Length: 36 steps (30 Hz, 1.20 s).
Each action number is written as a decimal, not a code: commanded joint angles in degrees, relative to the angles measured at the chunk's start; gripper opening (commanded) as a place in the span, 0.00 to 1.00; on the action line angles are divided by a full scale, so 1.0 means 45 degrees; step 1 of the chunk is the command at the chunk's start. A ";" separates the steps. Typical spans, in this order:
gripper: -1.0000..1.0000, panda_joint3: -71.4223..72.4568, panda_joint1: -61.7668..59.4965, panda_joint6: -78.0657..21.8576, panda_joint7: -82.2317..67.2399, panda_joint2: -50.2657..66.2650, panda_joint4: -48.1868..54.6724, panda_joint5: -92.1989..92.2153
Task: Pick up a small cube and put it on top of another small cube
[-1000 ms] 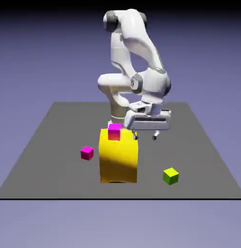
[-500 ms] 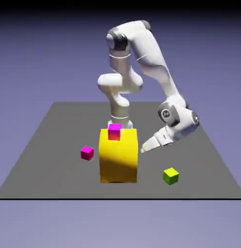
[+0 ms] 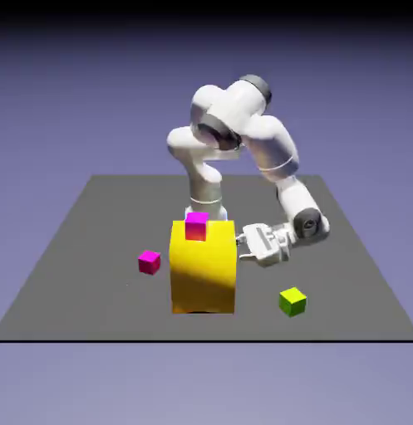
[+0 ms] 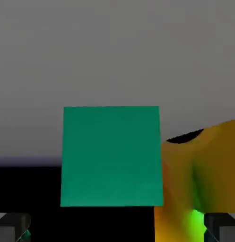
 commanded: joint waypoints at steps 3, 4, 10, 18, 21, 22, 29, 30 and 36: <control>0.50 -0.0894 -0.0424 0.0491 0.0190 0.0260 -0.0412 -0.1133; 0.00 -0.0894 -0.0424 0.0491 0.0190 0.0260 -0.0412 -0.1133; 0.00 0.0764 0.0257 -0.0876 -0.0628 0.0371 0.1102 0.0016; 0.00 0.2108 0.0465 -0.3483 -0.2823 0.2408 0.4794 -0.2180; 0.00 0.2612 0.0543 -0.4461 -0.3645 0.3172 0.6178 -0.3003; 0.00 0.2780 0.0569 -0.4787 -0.3920 0.3427 0.6640 -0.3277; 0.00 0.3957 0.0751 -0.7068 -0.5840 0.5210 0.9870 -0.5199; 0.00 0.4125 0.0777 -0.7394 -0.6114 0.5464 1.0331 -0.5473; 1.00 0.3758 -0.0586 -0.6860 -0.6031 0.5661 0.9316 -0.6186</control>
